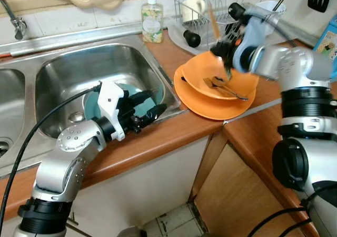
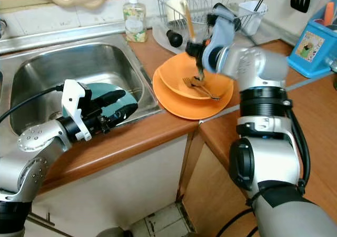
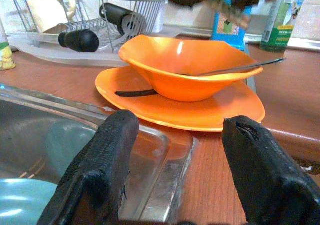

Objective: Kitchen organization

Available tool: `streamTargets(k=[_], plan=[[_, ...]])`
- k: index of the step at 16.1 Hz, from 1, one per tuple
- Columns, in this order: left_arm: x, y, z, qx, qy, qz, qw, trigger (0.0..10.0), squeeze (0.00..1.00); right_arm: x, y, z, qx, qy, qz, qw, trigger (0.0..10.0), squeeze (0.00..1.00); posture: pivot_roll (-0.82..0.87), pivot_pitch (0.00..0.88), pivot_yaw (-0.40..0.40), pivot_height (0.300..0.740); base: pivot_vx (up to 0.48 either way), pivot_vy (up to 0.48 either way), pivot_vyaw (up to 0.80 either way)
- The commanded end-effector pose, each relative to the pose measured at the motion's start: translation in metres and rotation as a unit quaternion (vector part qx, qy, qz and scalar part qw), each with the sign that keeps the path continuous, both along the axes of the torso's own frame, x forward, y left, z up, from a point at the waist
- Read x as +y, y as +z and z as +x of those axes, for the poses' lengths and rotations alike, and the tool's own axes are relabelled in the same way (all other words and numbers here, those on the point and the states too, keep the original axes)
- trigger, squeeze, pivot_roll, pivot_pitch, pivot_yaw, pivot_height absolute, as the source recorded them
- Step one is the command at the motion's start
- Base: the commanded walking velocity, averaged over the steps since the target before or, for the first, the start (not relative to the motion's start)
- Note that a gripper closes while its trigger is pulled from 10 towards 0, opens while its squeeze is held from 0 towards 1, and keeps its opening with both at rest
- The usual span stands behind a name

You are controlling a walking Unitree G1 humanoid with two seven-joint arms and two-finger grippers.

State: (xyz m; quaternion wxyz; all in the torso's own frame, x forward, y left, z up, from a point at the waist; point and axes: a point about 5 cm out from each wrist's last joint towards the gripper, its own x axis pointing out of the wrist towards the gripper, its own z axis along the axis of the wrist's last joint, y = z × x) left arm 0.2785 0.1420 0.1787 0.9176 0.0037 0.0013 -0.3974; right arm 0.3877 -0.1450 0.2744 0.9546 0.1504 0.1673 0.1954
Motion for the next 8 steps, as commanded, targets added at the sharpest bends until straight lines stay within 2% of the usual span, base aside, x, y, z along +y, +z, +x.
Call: streamTargets(k=[1,2,5,7,8], plan=[[-0.001,0.006,0.003,-0.008,-0.001,-0.009,1.0,10.0,0.0,-0.002,0.01,-0.006,-0.028,0.018,0.026,0.999,0.0,0.0,-0.1,0.0,0.033,0.74,0.0,0.0,0.0],[-0.002,0.01,0.004,-0.01,-0.002,-0.022,1.0,10.0,0.0,0.001,0.014,-0.014,-0.064,0.046,0.049,0.996,0.0,0.0,-0.1,0.0,0.033,0.74,0.0,0.0,0.0],[-0.01,0.025,0.006,-0.011,-0.023,-0.083,0.996,10.0,0.0,0.014,0.003,-0.042,-0.141,0.111,0.039,0.983,0.0,0.0,-0.09,0.0,0.032,0.74,0.0,0.0,0.0],[-0.013,0.034,0.007,-0.004,-0.039,-0.136,0.99,10.0,0.0,0.024,-0.003,-0.063,-0.174,0.155,0.055,0.971,0.0,0.0,-0.09,0.0,0.036,0.74,0.0,0.0,0.0],[-0.014,0.036,0.007,-0.003,-0.044,-0.152,0.987,10.0,0.0,0.025,-0.006,-0.068,-0.176,0.166,0.054,0.969,0.0,0.0,-0.09,0.0,0.036,0.74,0.0,0.0,0.0]])
